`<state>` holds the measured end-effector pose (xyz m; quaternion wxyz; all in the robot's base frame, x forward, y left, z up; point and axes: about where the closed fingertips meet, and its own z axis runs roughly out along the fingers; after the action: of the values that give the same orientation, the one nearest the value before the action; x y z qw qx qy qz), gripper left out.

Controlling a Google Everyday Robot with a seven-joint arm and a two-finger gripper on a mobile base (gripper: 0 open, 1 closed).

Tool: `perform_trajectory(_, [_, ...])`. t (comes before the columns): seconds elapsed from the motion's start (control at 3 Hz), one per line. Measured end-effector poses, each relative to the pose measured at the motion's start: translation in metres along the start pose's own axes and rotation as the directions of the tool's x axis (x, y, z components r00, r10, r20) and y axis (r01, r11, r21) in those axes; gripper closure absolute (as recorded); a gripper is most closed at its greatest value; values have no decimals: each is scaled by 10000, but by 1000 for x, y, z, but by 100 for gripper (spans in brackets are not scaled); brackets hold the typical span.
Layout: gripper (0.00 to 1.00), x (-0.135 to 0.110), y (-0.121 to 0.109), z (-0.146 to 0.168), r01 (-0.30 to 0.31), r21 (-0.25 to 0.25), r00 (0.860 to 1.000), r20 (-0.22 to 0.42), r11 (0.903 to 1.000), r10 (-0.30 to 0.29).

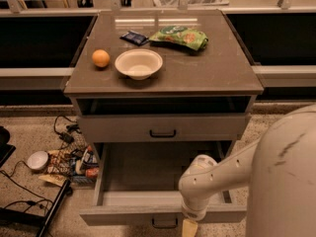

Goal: Open middle drawer

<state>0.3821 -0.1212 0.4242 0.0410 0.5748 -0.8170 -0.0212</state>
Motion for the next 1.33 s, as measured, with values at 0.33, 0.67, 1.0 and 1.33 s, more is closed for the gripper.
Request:
perform_trajectory(0.33, [18,14,40,8,-288,-563,9995,133,9980,296])
perform_trajectory(0.67, [41,26,74,6,-647,-961,9977,131,9933,663])
perform_trajectory(1.0, [64,26,73,3,-648,-961,9977,131,9933,664])
perform_trajectory(1.33, [63,26,73,0,-648,-962,9977,131,9933,664])
